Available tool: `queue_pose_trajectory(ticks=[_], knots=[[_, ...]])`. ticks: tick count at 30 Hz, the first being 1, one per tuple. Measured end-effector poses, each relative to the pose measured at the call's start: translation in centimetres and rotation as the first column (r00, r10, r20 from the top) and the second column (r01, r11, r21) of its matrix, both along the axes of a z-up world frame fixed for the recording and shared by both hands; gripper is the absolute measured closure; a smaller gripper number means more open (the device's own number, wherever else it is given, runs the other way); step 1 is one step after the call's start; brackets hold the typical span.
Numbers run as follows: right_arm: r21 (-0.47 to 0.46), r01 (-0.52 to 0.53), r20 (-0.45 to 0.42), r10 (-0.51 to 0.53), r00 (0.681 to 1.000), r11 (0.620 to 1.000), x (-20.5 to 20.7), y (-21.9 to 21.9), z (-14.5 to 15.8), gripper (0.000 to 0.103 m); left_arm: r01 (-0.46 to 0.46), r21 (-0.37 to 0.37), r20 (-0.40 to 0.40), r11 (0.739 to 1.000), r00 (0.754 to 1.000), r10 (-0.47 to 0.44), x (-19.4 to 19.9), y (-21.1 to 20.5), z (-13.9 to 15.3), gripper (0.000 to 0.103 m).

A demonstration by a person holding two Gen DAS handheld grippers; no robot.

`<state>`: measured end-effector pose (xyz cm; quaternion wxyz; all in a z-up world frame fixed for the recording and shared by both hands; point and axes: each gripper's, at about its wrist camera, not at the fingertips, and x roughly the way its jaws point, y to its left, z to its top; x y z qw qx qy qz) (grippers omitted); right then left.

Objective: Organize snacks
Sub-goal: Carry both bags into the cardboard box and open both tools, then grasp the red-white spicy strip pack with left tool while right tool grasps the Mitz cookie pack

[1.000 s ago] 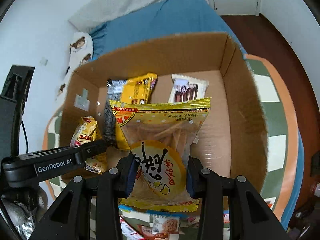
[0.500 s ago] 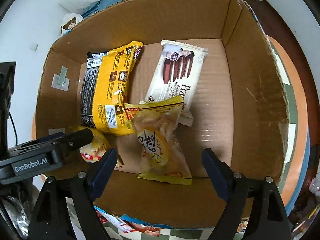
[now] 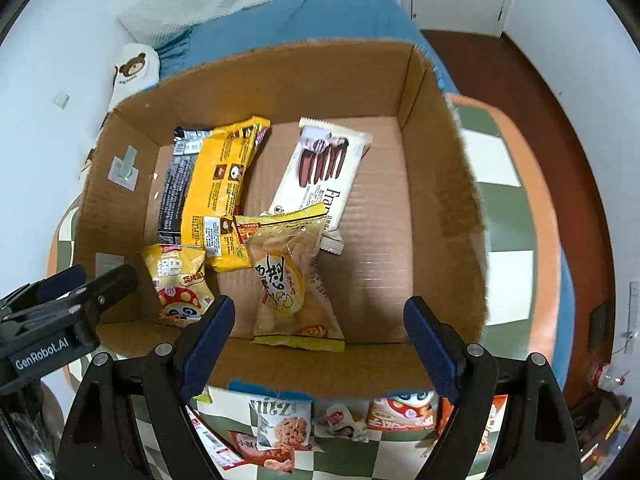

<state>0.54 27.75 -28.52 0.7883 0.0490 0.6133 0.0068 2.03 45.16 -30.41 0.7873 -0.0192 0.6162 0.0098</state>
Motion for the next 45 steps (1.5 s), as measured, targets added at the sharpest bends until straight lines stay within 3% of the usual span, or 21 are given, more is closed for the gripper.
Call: queue_pose_trajectory(ticks=[12, 19, 24, 30, 34, 37, 40, 45], knots=[[-0.036, -0.031, 0.168, 0.036, 0.985, 0.999, -5.5, 0.8, 6.7, 0.014, 0.014, -0.006, 0.169, 1.000, 0.986, -0.013, -5.6, 0.0, 6.5, 0.015], [0.012, -0.029, 0.223, 0.025, 0.974, 1.000, -8.8, 0.9, 9.7, 0.014, 0.012, -0.043, 0.204, 0.999, 0.979, -0.003, -7.9, 0.0, 8.7, 0.015], [0.057, -0.015, 0.221, 0.002, 0.975, 0.998, -11.0, 0.5, 10.0, 0.014, -0.001, -0.055, 0.179, 0.998, 0.984, 0.011, -9.9, 0.6, 8.2, 0.015], [0.109, 0.033, 0.115, -0.045, 0.992, 0.994, -13.3, -0.5, 5.6, 0.014, -0.065, -0.028, 0.052, 0.997, 0.996, 0.066, -12.7, 2.1, 3.1, 0.015], [0.141, 0.063, -0.002, -0.063, 0.998, 0.988, -14.6, -0.7, 0.2, 0.014, -0.145, -0.063, -0.126, 0.987, 0.983, 0.137, -14.8, 3.9, -3.0, 0.015], [0.155, 0.083, -0.068, -0.073, 0.995, 0.984, -15.4, -0.8, -3.5, 0.017, -0.214, -0.102, -0.257, 0.971, 0.949, 0.182, -16.5, 4.7, -7.9, 0.015], [0.161, 0.095, -0.118, -0.077, 0.990, 0.982, -15.8, -0.8, -6.1, 0.032, -0.285, -0.140, -0.352, 0.948, 0.909, 0.222, -17.6, 4.9, -11.4, 0.015], [0.153, 0.075, -0.150, -0.052, 0.987, 0.985, -15.3, 0.4, -8.4, 0.033, -0.367, -0.146, -0.453, 0.919, 0.850, 0.268, -18.3, 4.8, -16.4, 0.015]])
